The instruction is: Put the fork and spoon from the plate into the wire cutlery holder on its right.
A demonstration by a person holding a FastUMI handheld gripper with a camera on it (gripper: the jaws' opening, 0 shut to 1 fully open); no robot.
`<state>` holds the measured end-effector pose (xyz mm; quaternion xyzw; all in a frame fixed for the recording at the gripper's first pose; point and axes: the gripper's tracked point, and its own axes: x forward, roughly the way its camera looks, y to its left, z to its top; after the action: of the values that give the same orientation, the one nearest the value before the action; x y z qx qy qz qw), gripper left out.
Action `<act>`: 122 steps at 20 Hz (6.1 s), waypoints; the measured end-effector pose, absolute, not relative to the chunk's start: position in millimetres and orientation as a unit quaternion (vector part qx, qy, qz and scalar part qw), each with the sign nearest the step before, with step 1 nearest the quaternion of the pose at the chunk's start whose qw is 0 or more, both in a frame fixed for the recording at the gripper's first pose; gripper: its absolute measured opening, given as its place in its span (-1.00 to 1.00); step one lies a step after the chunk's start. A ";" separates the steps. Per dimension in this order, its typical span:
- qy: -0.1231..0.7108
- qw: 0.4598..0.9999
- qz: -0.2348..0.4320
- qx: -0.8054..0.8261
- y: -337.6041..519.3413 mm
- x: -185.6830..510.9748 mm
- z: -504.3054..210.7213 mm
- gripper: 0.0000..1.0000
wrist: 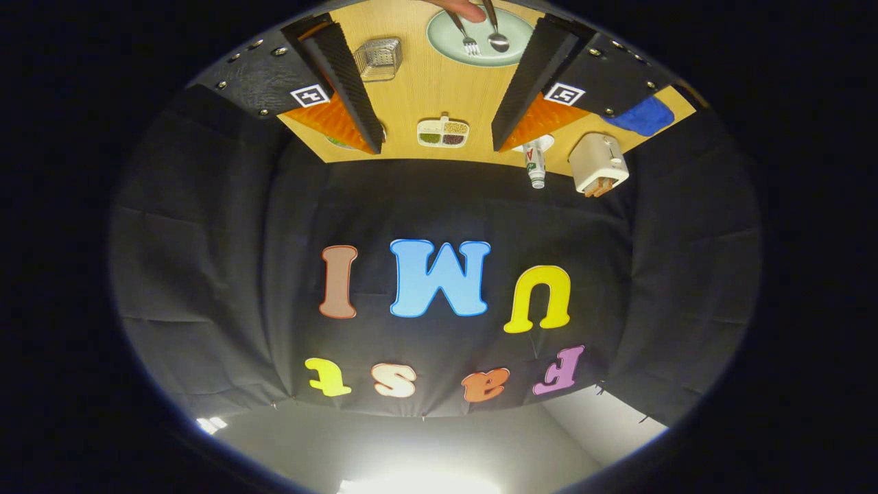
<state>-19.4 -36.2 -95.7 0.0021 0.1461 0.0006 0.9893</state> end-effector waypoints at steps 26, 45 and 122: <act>0.538 0.826 0.138 -0.095 -1.3 -95.9 -359.9 0.60; 0.649 0.732 0.164 -0.127 -0.9 -96.2 -407.2 -0.88; 0.770 0.602 0.176 -0.115 -92.7 -69.7 -255.2 -0.64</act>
<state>-69.7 -92.7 -255.2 -0.1146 0.7703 0.1761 0.6020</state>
